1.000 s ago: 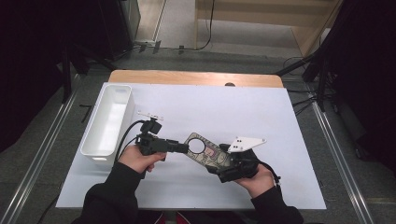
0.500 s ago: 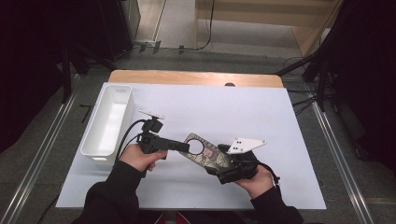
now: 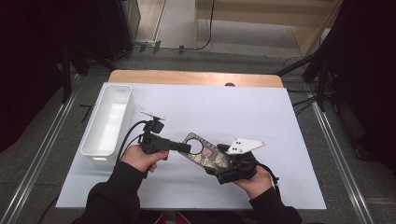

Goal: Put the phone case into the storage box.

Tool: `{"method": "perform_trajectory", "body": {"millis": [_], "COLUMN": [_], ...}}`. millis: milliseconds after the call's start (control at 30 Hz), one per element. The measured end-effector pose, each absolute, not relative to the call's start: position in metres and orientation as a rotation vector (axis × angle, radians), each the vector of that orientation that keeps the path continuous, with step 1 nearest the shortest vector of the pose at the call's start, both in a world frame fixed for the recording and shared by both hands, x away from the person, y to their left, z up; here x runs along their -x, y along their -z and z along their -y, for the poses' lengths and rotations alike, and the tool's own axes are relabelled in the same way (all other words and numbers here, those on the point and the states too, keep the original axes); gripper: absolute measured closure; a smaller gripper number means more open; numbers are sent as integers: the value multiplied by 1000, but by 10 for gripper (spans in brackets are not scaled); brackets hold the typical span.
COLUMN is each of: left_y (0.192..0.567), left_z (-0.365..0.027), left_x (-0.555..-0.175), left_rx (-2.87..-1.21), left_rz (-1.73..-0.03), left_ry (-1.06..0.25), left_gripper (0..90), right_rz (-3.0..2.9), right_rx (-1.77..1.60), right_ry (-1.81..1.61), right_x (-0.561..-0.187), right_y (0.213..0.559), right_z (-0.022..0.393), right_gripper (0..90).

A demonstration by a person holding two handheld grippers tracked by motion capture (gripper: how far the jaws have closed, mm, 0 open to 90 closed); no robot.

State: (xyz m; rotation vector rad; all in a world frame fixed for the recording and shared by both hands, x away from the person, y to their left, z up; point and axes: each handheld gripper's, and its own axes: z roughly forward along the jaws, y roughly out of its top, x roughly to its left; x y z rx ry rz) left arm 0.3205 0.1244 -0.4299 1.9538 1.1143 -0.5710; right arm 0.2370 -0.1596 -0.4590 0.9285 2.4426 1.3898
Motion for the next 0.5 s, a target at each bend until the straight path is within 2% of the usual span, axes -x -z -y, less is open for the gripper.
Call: {"method": "perform_trajectory", "body": {"millis": [500], "left_y": [433], "left_z": [-123], "left_x": [-320], "left_rx": [-1912], "left_rz": [-1108], "left_ry": [622], "left_gripper": [445], "right_rz": [-2408], "right_rx": [-946], "right_ry": [-1411], "right_x": [-238], "right_y": [461], "right_z": [159], "right_gripper": [107]}}
